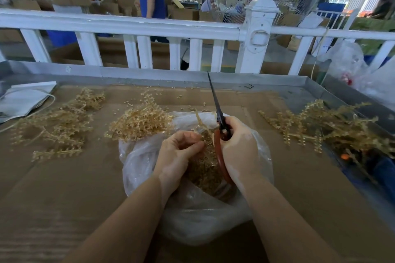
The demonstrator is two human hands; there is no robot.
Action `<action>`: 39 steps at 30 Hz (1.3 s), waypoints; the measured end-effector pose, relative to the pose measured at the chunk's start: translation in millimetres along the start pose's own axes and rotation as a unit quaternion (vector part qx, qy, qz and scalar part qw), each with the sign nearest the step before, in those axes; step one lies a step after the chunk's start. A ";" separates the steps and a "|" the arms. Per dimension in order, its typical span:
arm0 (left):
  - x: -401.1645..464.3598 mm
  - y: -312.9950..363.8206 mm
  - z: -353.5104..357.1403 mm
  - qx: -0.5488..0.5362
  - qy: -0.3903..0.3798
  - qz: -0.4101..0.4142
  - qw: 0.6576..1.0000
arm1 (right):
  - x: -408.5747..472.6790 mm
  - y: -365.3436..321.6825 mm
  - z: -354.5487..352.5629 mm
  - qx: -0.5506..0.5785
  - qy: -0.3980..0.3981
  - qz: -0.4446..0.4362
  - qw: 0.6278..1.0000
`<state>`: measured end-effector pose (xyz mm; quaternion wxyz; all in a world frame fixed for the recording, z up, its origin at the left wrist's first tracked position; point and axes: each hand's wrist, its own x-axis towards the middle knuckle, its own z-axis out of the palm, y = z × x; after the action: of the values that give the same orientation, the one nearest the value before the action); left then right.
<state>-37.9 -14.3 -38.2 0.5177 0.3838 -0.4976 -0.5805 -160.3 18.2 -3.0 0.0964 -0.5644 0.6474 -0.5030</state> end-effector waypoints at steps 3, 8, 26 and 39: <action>-0.6 1.4 0.4 -0.029 -0.017 -0.008 0.999 | 0.9 0.8 -0.1 -0.003 0.010 0.001 1.000; -1.7 0.7 -1.7 -0.018 -0.047 0.001 0.999 | 6.2 7.4 5.0 0.008 -0.038 0.024 0.999; 13.7 0.7 -3.1 -0.178 0.038 -0.107 0.977 | -4.3 13.7 -2.3 0.017 -0.070 -0.017 0.997; 22.2 3.3 -8.0 -0.222 0.046 -0.177 0.958 | -26.1 25.0 -3.7 -0.196 -0.143 -0.081 0.967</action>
<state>-33.3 -37.5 -35.1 0.5015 0.3674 -0.2560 -0.7403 -169.7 38.2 -31.8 0.0348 -0.6890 0.6649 -0.2863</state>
